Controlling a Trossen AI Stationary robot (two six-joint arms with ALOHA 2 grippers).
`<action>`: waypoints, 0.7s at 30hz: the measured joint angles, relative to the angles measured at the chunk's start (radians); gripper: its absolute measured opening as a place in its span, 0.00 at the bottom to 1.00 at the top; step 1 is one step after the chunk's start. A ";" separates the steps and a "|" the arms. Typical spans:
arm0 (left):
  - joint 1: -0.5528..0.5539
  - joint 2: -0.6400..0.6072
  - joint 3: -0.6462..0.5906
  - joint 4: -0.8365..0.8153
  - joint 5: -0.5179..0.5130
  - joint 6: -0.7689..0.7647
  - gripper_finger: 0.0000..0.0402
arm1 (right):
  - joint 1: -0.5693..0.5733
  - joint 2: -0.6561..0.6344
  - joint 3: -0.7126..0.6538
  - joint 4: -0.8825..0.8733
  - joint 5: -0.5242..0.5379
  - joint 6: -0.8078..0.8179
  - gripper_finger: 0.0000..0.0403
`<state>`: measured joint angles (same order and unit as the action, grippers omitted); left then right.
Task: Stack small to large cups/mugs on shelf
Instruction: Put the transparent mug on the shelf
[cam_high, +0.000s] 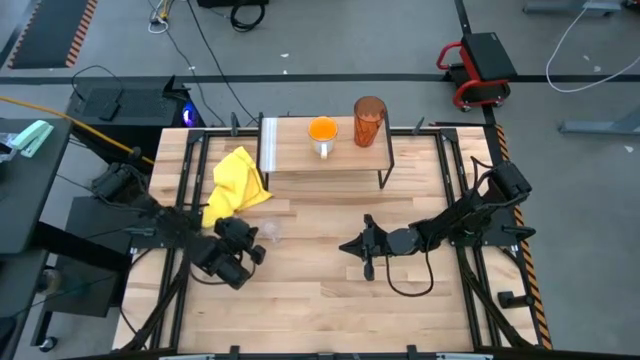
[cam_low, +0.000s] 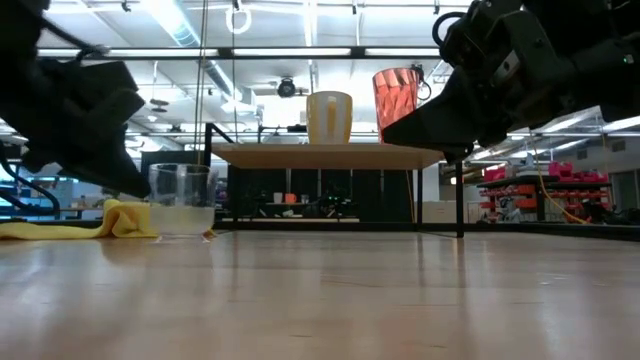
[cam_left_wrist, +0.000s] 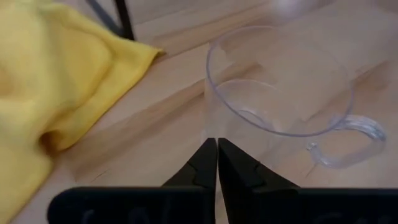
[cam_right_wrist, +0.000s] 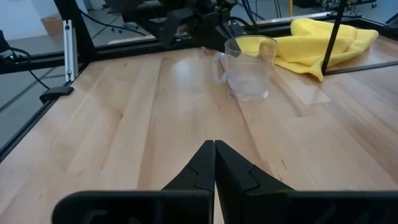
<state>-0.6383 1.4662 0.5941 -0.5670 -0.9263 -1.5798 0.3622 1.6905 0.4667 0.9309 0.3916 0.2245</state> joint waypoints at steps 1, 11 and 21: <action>0.010 0.000 0.000 0.023 0.000 0.029 0.05 | 0.000 0.000 0.000 -0.001 0.000 0.000 0.03; 0.132 0.000 0.000 0.234 0.025 0.304 0.05 | -0.002 0.000 0.000 -0.001 0.000 0.000 0.03; 0.214 0.000 0.000 0.390 0.088 0.496 0.03 | -0.002 0.000 0.000 -0.001 0.000 0.000 0.03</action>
<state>-0.4241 1.4662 0.5938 -0.1773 -0.8380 -1.0835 0.3599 1.6905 0.4667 0.9302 0.3917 0.2249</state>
